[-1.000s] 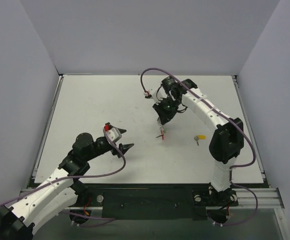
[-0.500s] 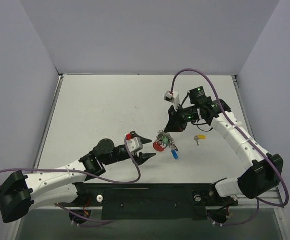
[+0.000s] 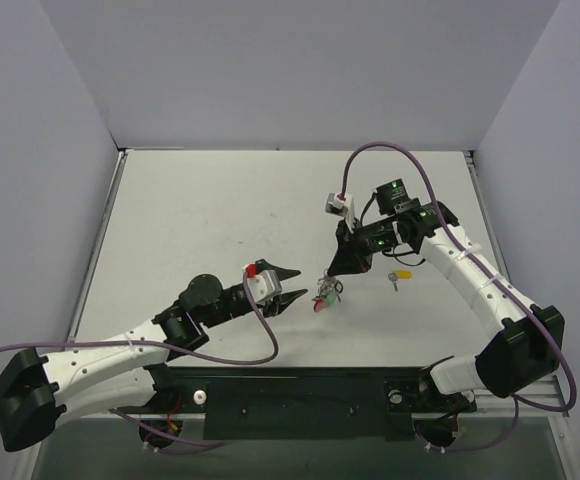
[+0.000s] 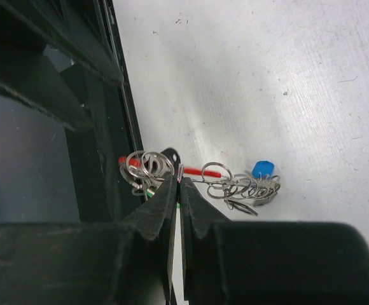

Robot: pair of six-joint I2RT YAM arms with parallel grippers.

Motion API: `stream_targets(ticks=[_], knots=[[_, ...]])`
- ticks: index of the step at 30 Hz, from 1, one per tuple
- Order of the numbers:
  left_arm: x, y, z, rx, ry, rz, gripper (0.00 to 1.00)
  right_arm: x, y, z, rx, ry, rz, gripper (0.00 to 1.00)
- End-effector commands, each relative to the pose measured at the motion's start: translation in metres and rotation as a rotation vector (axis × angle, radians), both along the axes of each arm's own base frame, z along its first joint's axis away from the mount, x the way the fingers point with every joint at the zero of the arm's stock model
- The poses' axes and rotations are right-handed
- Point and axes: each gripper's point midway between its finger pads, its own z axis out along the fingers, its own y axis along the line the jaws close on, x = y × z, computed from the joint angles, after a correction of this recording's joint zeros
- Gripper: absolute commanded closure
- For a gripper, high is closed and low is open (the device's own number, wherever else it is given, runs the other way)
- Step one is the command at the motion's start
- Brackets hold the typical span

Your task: Put the keys on the keyring

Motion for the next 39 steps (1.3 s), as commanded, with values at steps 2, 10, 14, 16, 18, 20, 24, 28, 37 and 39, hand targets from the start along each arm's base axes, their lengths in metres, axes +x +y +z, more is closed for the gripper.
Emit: stream_targets(ticks=[2,10,14,16,18,20,24,28,37,39], knots=[[-0.004,0.016,0.042,-0.024,-0.06,-0.082,0.5,-0.013,0.003,0.008,0.027,-0.019,0.099,1.0],[-0.023,0.008,0.044,-0.024,0.032,-0.288,0.59,-0.025,0.004,0.002,0.004,-0.027,0.175,1.0],[-0.031,-0.005,0.036,-0.02,0.083,-0.33,0.6,-0.027,0.005,0.0,-0.005,-0.021,0.186,1.0],[-0.033,-0.01,0.026,0.017,0.07,-0.317,0.6,-0.027,0.006,-0.001,-0.008,-0.019,0.191,1.0],[-0.033,-0.011,0.02,0.04,0.051,-0.293,0.6,-0.029,0.006,-0.003,-0.012,-0.013,0.199,1.0],[-0.03,-0.01,0.012,0.059,0.04,-0.276,0.61,-0.029,0.007,-0.004,-0.015,-0.01,0.205,1.0],[-0.023,-0.008,0.0,0.099,0.013,-0.25,0.63,-0.031,0.007,-0.004,-0.021,-0.011,0.216,1.0],[-0.016,-0.009,-0.011,0.151,-0.006,-0.236,0.68,-0.032,0.007,-0.005,-0.024,-0.007,0.221,1.0],[-0.012,-0.011,-0.014,0.178,-0.025,-0.231,0.69,-0.033,0.007,-0.006,-0.026,-0.004,0.226,1.0],[-0.01,-0.011,-0.015,0.18,-0.024,-0.225,0.69,-0.032,0.007,-0.006,-0.028,-0.003,0.225,1.0]])
